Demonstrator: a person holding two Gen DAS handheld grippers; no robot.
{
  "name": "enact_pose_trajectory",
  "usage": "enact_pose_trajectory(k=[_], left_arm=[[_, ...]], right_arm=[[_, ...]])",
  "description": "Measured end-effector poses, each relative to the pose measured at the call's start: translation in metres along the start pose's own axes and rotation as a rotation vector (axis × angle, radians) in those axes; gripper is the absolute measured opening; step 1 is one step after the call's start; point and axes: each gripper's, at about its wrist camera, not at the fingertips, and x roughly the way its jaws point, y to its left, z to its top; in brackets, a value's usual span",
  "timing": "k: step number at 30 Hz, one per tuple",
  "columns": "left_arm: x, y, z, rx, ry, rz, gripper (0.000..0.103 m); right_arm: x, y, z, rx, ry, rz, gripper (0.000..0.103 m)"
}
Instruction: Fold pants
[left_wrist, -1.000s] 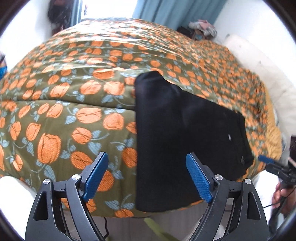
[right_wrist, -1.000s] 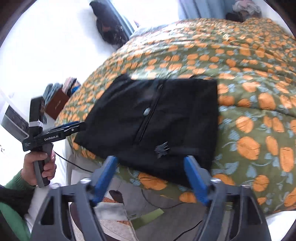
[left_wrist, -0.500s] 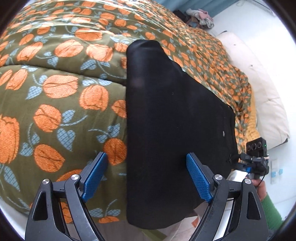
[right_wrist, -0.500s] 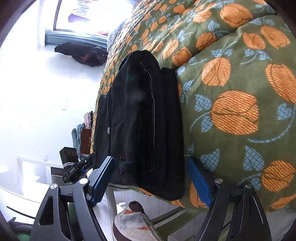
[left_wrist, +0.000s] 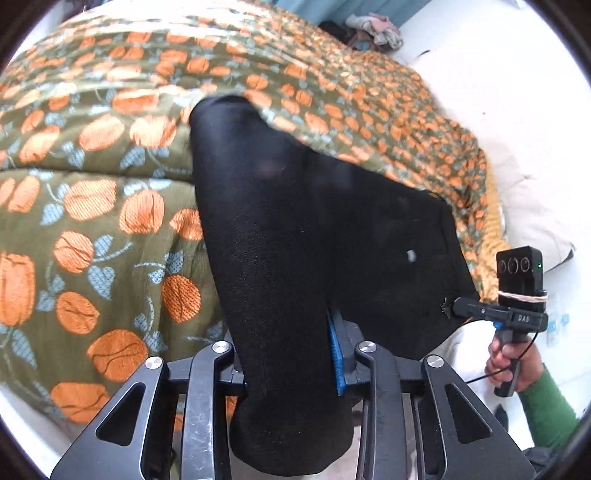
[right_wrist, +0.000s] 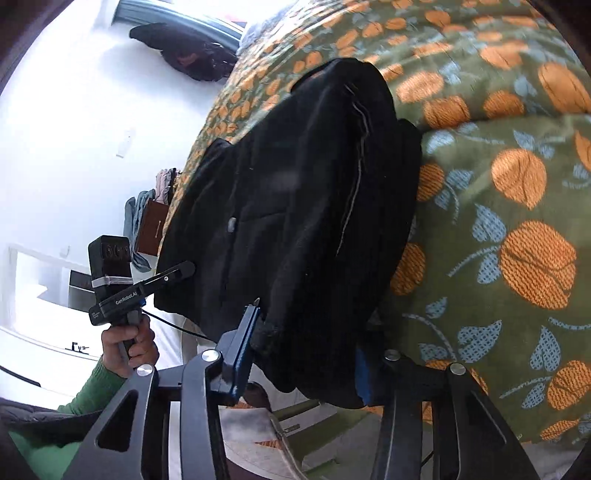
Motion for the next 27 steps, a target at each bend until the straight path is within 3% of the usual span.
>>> enact_pose_trajectory(k=[6,11,17,20,23,25,27], left_arm=[[-0.044,-0.015,0.009,0.038,-0.059,-0.003,0.029],[-0.067,-0.015,0.042,0.029,-0.143,-0.022,0.029],[-0.081,-0.031,0.103,0.119,-0.276,0.008,0.029],[-0.063,-0.030,0.135,0.194,-0.323,0.056,0.035],[-0.011,0.003,0.146,0.163,-0.255,0.212,0.061],[0.014,0.023,0.131,0.139,-0.187,0.314,0.059],[0.016,0.030,0.100,0.163,-0.173,0.366,0.061]], right_arm=[[-0.025,0.058,0.004,-0.116,-0.044,0.075,0.041],[-0.032,0.083,0.019,-0.140,-0.083,0.132,0.040],[-0.040,0.116,0.072,-0.209,-0.156,0.150,0.040],[-0.047,0.125,0.103,-0.251,-0.216,0.131,0.040],[-0.044,0.108,0.135,-0.258,-0.264,0.047,0.049],[-0.030,0.083,0.145,-0.224,-0.242,-0.100,0.058],[-0.017,0.056,0.138,-0.207,-0.194,-0.314,0.058]])
